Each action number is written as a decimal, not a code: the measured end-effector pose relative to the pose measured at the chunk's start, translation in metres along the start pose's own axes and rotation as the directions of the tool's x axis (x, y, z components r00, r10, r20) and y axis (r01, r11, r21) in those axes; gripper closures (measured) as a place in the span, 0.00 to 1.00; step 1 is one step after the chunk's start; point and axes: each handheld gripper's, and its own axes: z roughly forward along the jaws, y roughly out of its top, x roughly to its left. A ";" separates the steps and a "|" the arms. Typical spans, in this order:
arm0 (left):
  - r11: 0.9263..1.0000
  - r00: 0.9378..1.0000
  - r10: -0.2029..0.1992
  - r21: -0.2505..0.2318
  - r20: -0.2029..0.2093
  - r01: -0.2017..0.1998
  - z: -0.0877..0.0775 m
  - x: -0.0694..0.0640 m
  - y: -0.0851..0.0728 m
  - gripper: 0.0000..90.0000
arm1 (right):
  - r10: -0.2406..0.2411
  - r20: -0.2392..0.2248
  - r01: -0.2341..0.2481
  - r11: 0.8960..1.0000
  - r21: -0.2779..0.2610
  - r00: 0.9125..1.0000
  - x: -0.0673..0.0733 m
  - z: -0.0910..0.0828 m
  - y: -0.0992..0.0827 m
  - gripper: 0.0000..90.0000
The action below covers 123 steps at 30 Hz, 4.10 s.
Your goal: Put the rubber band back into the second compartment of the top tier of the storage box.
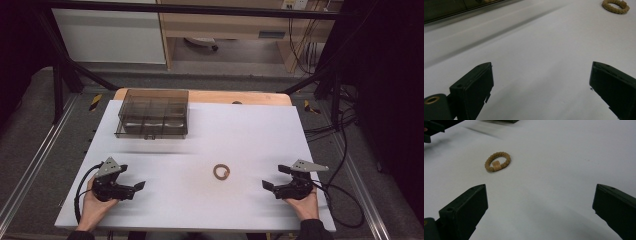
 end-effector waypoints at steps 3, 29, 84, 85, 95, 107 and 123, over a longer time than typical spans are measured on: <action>1.000 1.000 0.001 0.000 0.005 -0.001 0.000 -0.001 0.000 0.05 | 0.000 0.000 0.000 1.000 -0.003 1.000 0.000 0.000 0.000 0.01; 1.000 0.999 0.013 0.015 0.039 -0.014 0.008 -0.020 0.010 0.06 | -0.007 0.016 0.007 1.000 0.011 1.000 0.000 -0.001 0.000 0.01; 0.998 0.990 0.058 0.020 0.130 -0.061 0.062 -0.075 0.068 0.08 | -0.021 0.028 0.020 0.999 0.032 0.999 0.001 0.000 -0.001 0.01; 0.998 0.990 0.058 0.021 0.132 -0.062 0.064 -0.076 0.068 0.08 | -0.021 0.028 0.020 0.999 0.032 0.999 0.001 0.000 -0.001 0.01; 0.997 0.987 0.063 0.031 0.146 -0.068 0.077 -0.088 0.078 0.08 | -0.020 0.028 0.019 0.999 0.035 0.999 0.001 0.000 -0.001 0.01; 0.997 0.985 0.068 0.035 0.161 -0.074 0.092 -0.100 0.089 0.08 | -0.022 0.028 0.021 0.999 0.038 0.999 0.001 0.000 -0.001 0.01; 0.996 0.982 0.072 0.043 0.175 -0.081 0.114 -0.120 0.106 0.10 | -0.025 0.029 0.023 0.999 0.040 0.999 0.001 0.001 -0.001 0.01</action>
